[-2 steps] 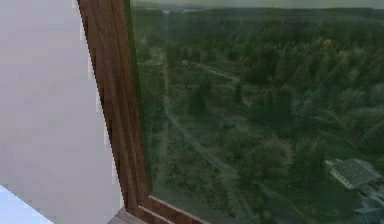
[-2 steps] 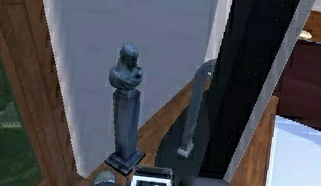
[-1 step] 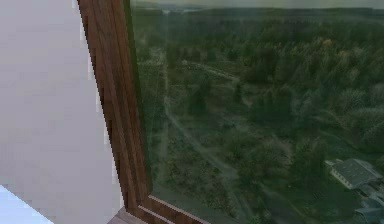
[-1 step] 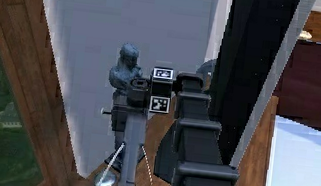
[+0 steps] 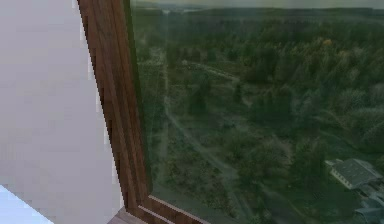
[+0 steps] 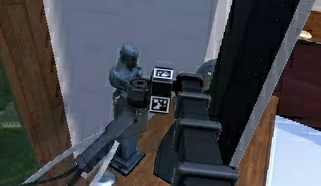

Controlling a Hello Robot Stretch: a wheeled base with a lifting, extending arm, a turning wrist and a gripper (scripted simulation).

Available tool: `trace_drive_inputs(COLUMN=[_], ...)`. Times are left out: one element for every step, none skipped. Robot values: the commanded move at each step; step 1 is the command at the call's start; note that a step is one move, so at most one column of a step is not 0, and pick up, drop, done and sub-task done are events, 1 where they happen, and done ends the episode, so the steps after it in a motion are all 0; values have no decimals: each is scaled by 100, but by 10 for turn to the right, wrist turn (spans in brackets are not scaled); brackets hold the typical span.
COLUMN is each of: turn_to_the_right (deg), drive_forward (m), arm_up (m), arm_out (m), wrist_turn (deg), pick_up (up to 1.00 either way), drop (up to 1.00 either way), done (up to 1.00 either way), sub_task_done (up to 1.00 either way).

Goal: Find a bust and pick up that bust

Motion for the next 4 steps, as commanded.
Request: trace_drive_inputs(turn_to_the_right=[0, 0, 0, 0], drive_forward=[0, 0, 0, 0], arm_up=[0, 0, 0, 0], arm_out=[0, 0, 0, 0], wrist_turn=[450, 450, 270, 0], pick_up=[0, 0, 0, 100], drop=[0, 0, 0, 0], done=[0, 0, 0, 0], sub_task_done=[0, 0, 0, 0])
